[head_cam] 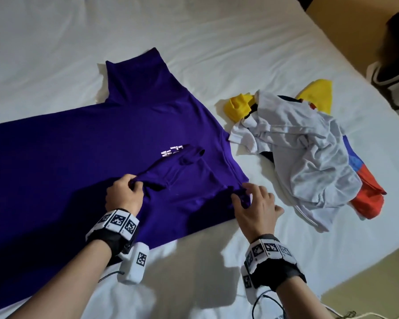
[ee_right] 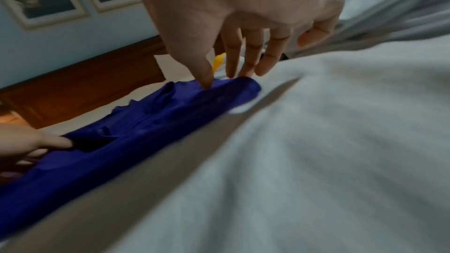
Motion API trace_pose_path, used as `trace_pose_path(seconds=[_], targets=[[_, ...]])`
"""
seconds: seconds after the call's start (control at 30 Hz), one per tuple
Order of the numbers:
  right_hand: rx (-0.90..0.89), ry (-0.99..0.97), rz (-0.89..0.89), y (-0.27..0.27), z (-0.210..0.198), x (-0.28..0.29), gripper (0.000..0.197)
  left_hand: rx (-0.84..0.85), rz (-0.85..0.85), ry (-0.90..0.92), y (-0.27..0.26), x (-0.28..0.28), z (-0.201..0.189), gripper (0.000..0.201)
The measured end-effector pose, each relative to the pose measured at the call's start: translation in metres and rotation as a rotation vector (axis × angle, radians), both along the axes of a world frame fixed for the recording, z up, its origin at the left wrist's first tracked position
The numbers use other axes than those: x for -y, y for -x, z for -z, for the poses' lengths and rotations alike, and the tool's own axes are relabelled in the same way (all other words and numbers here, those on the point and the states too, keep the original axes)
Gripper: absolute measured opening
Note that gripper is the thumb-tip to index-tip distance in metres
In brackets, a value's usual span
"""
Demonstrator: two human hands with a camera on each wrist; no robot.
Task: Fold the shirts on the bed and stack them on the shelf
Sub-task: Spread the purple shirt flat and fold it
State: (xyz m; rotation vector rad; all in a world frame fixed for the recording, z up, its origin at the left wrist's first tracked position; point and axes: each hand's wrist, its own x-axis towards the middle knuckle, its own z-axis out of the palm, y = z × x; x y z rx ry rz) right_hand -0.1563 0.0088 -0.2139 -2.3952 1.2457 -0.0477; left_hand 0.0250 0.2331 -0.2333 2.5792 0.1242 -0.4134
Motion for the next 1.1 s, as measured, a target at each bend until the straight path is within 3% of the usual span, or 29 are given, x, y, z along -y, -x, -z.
trace_pose_path(seconds=[0.13,0.27,0.33,0.43,0.53,0.63,0.77,0.87,0.97,1.03,1.1], targets=[[0.196,-0.002,-0.285,-0.062,-0.006,-0.013,0.045,-0.044,0.029,0.078,-0.012,0.0,-0.002,0.022],[-0.073,-0.062,-0.606,-0.134,-0.007,-0.009,0.084,0.049,0.16,0.218,-0.019,-0.002,-0.003,0.045],[-0.146,-0.053,-0.685,-0.158,-0.007,-0.001,0.073,0.113,0.252,0.302,-0.023,-0.003,0.0,0.046],[-0.092,-0.053,-0.684,-0.173,-0.012,0.012,0.042,0.188,0.219,0.451,-0.028,-0.002,-0.001,0.024],[0.106,-0.065,-0.666,-0.17,-0.022,0.016,0.028,0.203,0.154,0.479,-0.029,-0.002,-0.007,0.016],[0.309,-0.09,-0.655,-0.149,-0.036,0.014,0.029,0.233,0.163,0.52,-0.021,-0.009,-0.016,0.017],[0.459,-0.05,-0.632,-0.097,-0.052,0.004,0.025,0.338,0.297,0.581,0.011,-0.028,-0.022,0.027],[0.379,-0.051,-0.629,-0.052,-0.045,-0.007,0.034,0.339,0.455,0.556,0.04,-0.045,-0.012,0.028],[0.142,-0.003,-0.613,-0.021,-0.033,-0.019,0.053,0.247,0.486,0.458,0.061,-0.059,-0.003,0.054],[0.117,-0.012,-0.593,-0.015,-0.025,-0.033,0.057,0.216,0.539,0.356,0.07,-0.058,-0.003,0.068],[0.112,-0.034,-0.642,-0.023,-0.018,-0.054,0.057,0.226,0.639,0.179,0.079,-0.051,0.001,0.068]])
